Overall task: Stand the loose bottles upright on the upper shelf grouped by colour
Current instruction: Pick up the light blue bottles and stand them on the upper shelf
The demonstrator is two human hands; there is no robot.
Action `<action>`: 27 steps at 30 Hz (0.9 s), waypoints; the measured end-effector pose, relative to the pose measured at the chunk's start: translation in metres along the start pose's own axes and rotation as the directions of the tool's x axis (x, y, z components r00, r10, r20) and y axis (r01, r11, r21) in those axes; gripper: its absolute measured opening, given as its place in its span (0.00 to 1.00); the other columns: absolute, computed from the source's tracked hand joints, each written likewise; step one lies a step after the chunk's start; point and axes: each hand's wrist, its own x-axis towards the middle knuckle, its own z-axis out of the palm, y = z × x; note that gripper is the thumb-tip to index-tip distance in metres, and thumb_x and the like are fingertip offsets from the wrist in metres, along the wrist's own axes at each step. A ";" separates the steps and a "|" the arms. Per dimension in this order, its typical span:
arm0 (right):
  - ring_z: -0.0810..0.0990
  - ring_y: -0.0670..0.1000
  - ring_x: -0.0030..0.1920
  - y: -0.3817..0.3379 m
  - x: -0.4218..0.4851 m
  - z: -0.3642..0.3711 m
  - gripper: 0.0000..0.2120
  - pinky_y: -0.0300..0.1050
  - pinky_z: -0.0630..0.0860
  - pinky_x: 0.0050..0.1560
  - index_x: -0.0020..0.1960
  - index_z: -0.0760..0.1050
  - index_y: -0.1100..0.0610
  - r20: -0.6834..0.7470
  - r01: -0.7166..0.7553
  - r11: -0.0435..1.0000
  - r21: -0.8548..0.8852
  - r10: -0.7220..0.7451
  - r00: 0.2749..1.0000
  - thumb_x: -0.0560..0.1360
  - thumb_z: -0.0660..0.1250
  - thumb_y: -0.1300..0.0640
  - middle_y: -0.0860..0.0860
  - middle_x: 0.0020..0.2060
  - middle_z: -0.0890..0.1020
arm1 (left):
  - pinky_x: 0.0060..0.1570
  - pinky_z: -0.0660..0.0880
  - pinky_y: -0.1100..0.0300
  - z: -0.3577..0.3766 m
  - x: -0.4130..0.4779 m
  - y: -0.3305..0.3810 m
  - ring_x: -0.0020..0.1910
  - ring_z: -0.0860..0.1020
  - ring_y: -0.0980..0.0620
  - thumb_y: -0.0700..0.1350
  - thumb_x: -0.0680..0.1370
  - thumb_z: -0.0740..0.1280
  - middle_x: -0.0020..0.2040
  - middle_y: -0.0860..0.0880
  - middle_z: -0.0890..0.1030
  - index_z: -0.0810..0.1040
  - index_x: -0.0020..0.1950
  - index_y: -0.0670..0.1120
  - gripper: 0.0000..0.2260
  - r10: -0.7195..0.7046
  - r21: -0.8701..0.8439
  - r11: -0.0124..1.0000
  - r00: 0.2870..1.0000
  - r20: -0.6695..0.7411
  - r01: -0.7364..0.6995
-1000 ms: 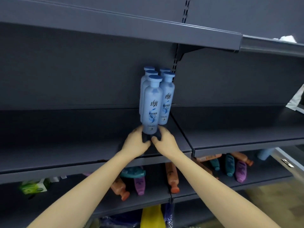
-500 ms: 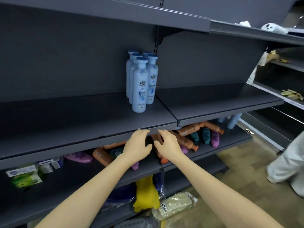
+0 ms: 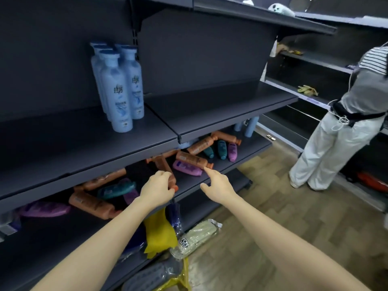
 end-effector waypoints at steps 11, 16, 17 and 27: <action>0.63 0.58 0.70 0.147 0.009 -0.053 0.29 0.53 0.65 0.68 0.76 0.55 0.53 0.024 -0.223 0.974 0.050 0.222 0.975 0.78 0.60 0.53 0.51 0.74 0.62 | 0.64 0.68 0.54 0.069 0.069 0.098 0.68 0.68 0.45 0.47 0.75 0.65 0.69 0.45 0.68 0.65 0.71 0.46 0.25 0.000 0.095 0.995 0.987 0.160 -0.016; 0.64 0.59 0.70 0.216 0.023 -0.079 0.29 0.52 0.65 0.68 0.76 0.55 0.53 0.035 -0.280 0.958 0.064 0.279 0.960 0.77 0.59 0.52 0.52 0.74 0.62 | 0.64 0.68 0.52 0.107 0.104 0.158 0.68 0.68 0.44 0.47 0.75 0.65 0.69 0.44 0.68 0.64 0.72 0.46 0.26 0.024 0.118 0.992 0.980 0.197 -0.048; 0.62 0.59 0.71 0.229 0.025 -0.085 0.29 0.52 0.64 0.69 0.76 0.55 0.53 0.035 -0.291 0.954 0.066 0.290 0.956 0.77 0.59 0.52 0.52 0.74 0.62 | 0.63 0.69 0.52 0.114 0.110 0.170 0.67 0.68 0.44 0.47 0.75 0.65 0.69 0.44 0.68 0.64 0.72 0.46 0.26 0.030 0.121 0.991 0.979 0.201 -0.056; 0.61 0.60 0.72 0.321 0.022 -0.134 0.29 0.51 0.63 0.69 0.76 0.54 0.54 0.013 -0.362 0.926 0.106 0.362 0.932 0.78 0.60 0.52 0.55 0.73 0.62 | 0.63 0.69 0.52 0.158 0.160 0.270 0.68 0.68 0.44 0.47 0.75 0.64 0.70 0.45 0.68 0.64 0.72 0.46 0.26 0.142 0.163 0.969 0.962 0.234 -0.183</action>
